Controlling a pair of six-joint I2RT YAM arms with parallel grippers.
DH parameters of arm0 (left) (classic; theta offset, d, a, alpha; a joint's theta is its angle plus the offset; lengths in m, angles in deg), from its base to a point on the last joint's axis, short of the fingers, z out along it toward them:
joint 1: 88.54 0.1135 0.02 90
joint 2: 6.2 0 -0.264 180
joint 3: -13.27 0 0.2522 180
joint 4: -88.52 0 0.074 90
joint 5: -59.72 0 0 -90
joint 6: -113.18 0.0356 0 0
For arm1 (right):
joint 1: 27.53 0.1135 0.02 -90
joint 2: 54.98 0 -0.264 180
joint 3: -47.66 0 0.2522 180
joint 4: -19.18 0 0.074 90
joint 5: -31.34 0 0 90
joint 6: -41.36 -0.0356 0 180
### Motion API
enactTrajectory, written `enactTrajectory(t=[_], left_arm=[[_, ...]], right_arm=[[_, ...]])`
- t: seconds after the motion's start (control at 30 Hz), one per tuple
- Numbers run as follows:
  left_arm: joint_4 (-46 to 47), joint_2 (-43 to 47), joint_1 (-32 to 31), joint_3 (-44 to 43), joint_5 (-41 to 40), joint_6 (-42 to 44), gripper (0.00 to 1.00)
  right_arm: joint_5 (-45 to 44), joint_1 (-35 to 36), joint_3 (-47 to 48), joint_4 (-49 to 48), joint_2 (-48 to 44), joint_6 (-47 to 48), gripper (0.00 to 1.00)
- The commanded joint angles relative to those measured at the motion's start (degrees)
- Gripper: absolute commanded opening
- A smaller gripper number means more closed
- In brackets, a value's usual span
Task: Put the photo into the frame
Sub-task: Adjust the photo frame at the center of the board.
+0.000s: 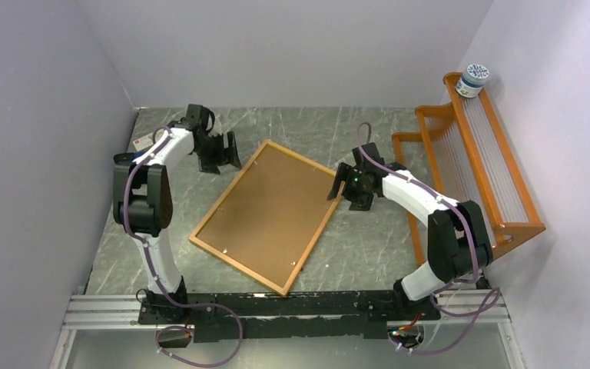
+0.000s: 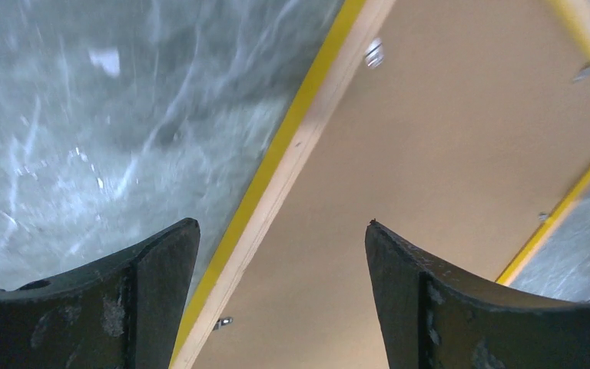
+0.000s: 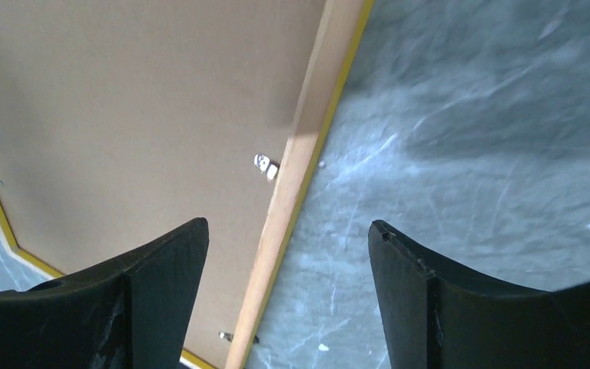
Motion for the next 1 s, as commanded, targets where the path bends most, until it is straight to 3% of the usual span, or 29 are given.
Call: enactTrajectory(t=[0.0,0.1,0.33,0.6,0.97], left_arm=[[0.9,2.8,0.0,5.3,-4.3,-2.1,0.84],[1.6,3.3,0.1,7.9,-7.4,-2.0,0.83],[1.3,2.6,0.1,10.7,-2.9,-2.5,0.81],[3.3,3.8,0.0,15.1,7.8,-4.6,0.70],[12.9,6.6,0.0,24.2,24.8,-11.7,0.60]], right_arm=[[3.2,3.1,-0.7,-0.2,1.1,-1.6,0.80],[4.7,3.8,-0.3,-1.4,3.4,-1.7,0.80],[5.4,4.1,3.5,-1.8,9.5,-0.6,0.79],[5.2,4.2,9.2,-5.9,13.7,1.6,0.77],[0.2,-1.0,28.5,-6.1,25.6,7.6,0.76]])
